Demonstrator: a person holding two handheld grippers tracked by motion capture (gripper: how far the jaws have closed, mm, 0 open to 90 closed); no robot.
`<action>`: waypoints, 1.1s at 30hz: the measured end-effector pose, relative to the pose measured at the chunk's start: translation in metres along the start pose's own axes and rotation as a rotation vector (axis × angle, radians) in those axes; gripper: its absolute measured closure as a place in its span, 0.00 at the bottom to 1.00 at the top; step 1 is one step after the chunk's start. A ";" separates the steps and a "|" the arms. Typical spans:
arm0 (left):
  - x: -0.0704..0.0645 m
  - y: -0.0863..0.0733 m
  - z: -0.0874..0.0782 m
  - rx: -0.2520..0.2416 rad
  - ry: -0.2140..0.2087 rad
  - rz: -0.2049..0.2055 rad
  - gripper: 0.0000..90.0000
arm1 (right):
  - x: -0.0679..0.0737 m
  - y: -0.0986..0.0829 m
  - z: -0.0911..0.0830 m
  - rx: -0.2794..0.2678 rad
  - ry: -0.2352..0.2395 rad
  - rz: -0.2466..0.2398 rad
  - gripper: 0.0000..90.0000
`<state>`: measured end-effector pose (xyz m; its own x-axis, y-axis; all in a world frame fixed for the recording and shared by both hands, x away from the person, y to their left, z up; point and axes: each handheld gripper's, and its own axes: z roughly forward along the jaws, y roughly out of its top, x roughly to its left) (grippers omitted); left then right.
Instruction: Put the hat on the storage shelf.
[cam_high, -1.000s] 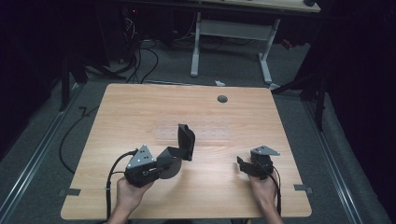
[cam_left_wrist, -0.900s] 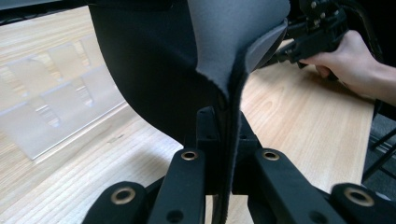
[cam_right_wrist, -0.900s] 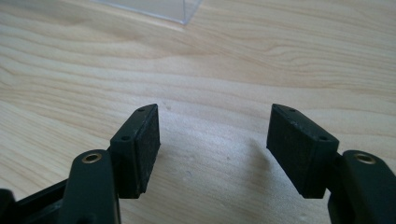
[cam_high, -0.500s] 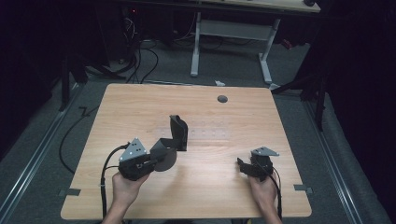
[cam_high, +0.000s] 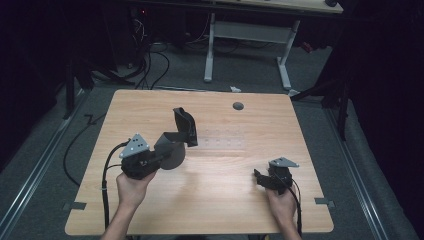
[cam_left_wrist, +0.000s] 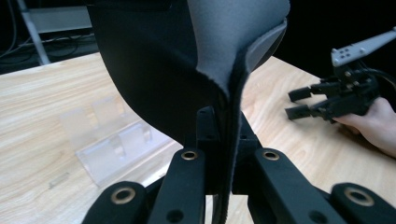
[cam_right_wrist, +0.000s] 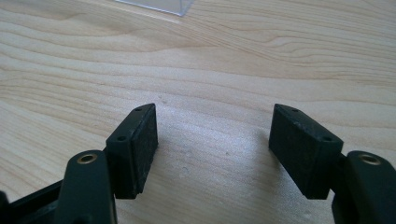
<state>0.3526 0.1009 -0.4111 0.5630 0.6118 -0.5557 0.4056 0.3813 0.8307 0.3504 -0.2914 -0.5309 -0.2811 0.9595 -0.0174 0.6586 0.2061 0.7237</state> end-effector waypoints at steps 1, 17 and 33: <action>0.001 0.002 0.001 -0.001 0.003 0.003 0.96 | 0.000 0.000 0.000 0.000 0.000 0.000 0.36; 0.009 0.026 0.020 -0.074 0.038 0.045 0.96 | 0.000 0.000 0.000 0.001 0.005 -0.005 0.36; 0.031 0.030 0.052 -0.086 0.132 0.080 0.96 | 0.001 0.000 0.000 0.000 0.013 -0.012 0.36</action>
<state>0.4201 0.0953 -0.4053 0.4891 0.7260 -0.4835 0.2976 0.3821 0.8749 0.3500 -0.2906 -0.5309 -0.2981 0.9544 -0.0174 0.6552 0.2178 0.7234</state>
